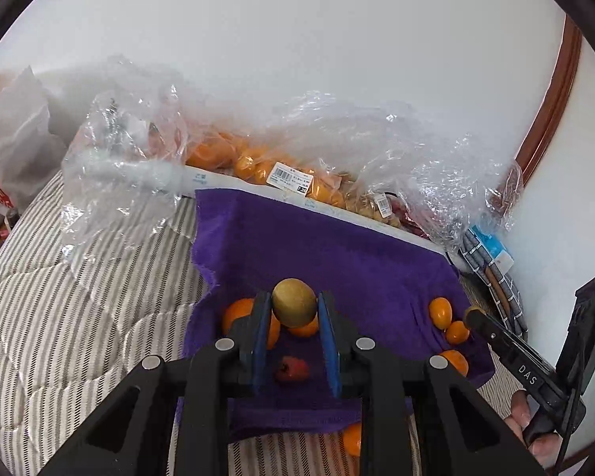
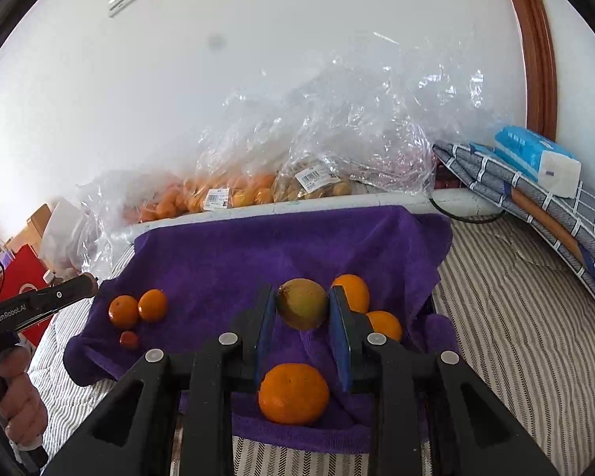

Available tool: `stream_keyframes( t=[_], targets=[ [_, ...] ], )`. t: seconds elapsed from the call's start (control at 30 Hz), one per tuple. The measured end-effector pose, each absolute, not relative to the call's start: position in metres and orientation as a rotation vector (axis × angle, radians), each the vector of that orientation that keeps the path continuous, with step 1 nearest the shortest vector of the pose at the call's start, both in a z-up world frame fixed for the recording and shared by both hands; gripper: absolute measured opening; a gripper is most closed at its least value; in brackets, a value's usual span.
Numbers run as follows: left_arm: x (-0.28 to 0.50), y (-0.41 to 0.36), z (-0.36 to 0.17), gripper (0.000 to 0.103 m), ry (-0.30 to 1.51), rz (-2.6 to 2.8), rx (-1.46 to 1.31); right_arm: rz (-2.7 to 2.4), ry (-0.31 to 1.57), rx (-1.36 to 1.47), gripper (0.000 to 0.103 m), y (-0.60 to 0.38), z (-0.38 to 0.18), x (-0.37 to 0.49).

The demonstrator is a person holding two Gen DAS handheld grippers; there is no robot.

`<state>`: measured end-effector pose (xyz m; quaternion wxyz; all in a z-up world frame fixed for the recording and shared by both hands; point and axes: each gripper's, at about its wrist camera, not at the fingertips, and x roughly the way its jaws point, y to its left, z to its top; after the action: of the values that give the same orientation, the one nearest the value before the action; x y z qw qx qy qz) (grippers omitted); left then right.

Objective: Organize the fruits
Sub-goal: 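Carry both yellow-green fruits onto the towel and open both tools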

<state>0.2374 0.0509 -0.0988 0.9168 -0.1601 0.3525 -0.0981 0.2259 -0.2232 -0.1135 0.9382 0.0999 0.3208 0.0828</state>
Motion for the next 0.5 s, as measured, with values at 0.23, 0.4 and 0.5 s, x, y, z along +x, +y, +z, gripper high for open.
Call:
stream_keyframes(
  t=[0.23, 0.4, 0.5],
  targets=[
    [0.250, 0.041, -0.122, 0.023, 0.771, -0.221, -0.339, 0.156, 0.699, 0.245, 0.027, -0.230, -0.127, 0.236],
    [0.249, 0.041, -0.123, 0.023, 0.760, -0.232, -0.354, 0.159, 0.708, 0.261, 0.029, -0.230, -0.131, 0.239],
    [0.251, 0.040, -0.127, 0.023, 0.775, -0.238, -0.354, 0.156, 0.721, 0.244, 0.029, -0.226, -0.135, 0.241]
  ],
)
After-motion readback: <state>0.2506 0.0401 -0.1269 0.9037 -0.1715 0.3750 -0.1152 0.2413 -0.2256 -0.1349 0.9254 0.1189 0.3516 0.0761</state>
